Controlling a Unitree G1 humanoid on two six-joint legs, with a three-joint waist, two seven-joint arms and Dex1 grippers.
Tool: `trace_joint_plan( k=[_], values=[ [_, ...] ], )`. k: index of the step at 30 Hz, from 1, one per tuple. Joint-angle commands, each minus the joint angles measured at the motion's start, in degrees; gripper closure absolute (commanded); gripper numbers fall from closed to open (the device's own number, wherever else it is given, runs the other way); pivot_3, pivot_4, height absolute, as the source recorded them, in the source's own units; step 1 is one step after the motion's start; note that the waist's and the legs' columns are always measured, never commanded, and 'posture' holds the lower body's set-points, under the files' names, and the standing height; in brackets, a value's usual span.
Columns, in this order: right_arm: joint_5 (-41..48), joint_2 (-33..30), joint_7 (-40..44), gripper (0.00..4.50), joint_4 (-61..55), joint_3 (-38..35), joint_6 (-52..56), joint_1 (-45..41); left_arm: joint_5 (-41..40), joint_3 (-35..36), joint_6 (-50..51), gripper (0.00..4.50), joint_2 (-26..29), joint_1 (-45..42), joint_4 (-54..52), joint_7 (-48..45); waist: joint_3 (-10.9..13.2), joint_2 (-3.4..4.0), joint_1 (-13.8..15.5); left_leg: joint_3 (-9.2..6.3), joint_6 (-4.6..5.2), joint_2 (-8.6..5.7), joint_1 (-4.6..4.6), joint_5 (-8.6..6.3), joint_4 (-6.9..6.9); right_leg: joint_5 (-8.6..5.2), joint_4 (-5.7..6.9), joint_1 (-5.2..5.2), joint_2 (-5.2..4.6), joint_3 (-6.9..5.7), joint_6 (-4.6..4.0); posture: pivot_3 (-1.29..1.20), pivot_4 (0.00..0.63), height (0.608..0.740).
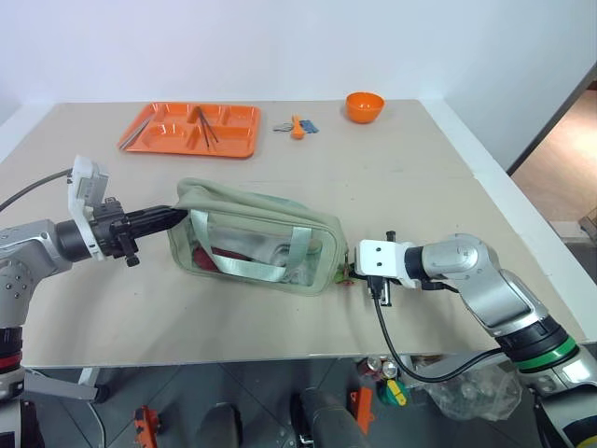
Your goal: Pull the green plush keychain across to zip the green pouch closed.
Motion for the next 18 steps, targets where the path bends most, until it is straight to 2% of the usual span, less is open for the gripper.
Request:
trace_joint_plan(
  k=[1,4,6,8,9,12,13,14,17,18],
  values=[
    [2.4,-0.1,0.8,4.46,0.3,-4.0,3.5,-2.1,-0.2,1.9,0.1,4.5,1.3,-0.9,-0.1,0.5,0.0,0.0,-0.1,0.0,-0.01,0.0,-0.01,0.0,0.0,0.01,0.0,0.0,0.0,0.0,0.0,0.0,0.15,0.74],
    [7.1,-1.7,3.0,4.46,-0.1,-9.1,6.4,-3.2,-0.4,2.1,0.5,4.5,1.2,-0.8,0.2,1.2,0.0,0.01,-0.1,0.0,-0.01,-0.02,-0.08,0.0,0.0,0.0,-0.01,-0.02,-0.03,0.0,-0.01,0.0,0.15,0.74],
    [10.9,-2.6,4.5,4.5,-0.9,-12.3,9.1,-3.7,-0.2,2.2,0.1,3.69,0.9,-0.5,0.1,1.6,0.0,0.01,-0.1,0.01,-0.01,-0.04,-0.13,0.0,0.0,0.0,-0.04,-0.04,-0.06,0.01,-0.01,0.0,0.15,0.74],
    [13.6,-3.2,4.8,4.5,-1.0,-15.3,10.9,-4.2,-0.2,2.6,-0.5,3.25,0.4,0.0,0.0,2.2,0.0,0.01,-0.1,0.0,-0.01,-0.04,-0.15,-0.02,-0.01,-0.02,-0.08,-0.03,-0.07,-0.01,-0.01,0.0,0.15,0.74],
    [14.5,-3.4,4.4,4.5,-0.6,-16.7,11.7,-4.5,-0.1,2.9,-0.8,2.73,0.1,0.5,-0.1,2.5,0.0,0.01,-0.1,0.0,0.0,-0.04,-0.15,-0.03,-0.01,-0.03,-0.09,-0.03,-0.07,0.0,-0.01,0.0,0.15,0.74],
    [15.8,-4.2,3.3,4.5,1.3,-19.7,12.8,-4.5,0.4,3.6,-1.6,1.73,-0.6,1.7,0.8,3.9,0.0,0.01,-0.2,0.0,0.0,-0.04,-0.13,-0.04,-0.02,-0.03,-0.09,-0.04,-0.06,0.03,-0.02,0.0,0.15,0.74],
    [16.6,-4.3,3.2,3.97,1.7,-20.8,13.6,-4.4,0.3,4.0,-1.5,1.35,-0.7,2.1,1.1,4.3,0.0,0.01,-0.2,0.0,0.0,-0.03,-0.13,-0.04,-0.02,-0.03,-0.08,-0.04,-0.06,0.02,-0.02,0.0,0.15,0.74],
    [18.3,-4.7,3.7,3.8,1.5,-22.1,15.1,-4.0,-1.0,4.9,-0.4,1.11,-0.9,2.5,1.4,4.4,0.0,0.01,-0.2,0.0,0.0,-0.03,-0.12,-0.04,-0.02,-0.03,-0.08,-0.04,-0.06,0.02,-0.02,0.0,0.15,0.74],
    [22.4,-6.4,5.5,2.81,-0.6,-24.9,18.2,-2.0,-4.0,7.3,1.9,0.08,-1.1,4.5,0.4,4.6,0.0,0.01,-0.2,-0.01,0.0,-0.03,-0.13,-0.04,-0.02,-0.03,-0.08,-0.04,-0.06,0.02,-0.02,0.0,0.15,0.74],
    [24.1,-7.1,6.1,2.45,-1.8,-26.0,19.6,-1.1,-4.2,8.0,2.1,0.0,-1.0,5.4,-0.5,4.9,0.0,0.02,-0.2,-0.01,0.0,-0.03,-0.13,-0.04,-0.02,-0.03,-0.08,-0.03,-0.06,0.02,-0.02,0.0,0.15,0.74]
  ],
)
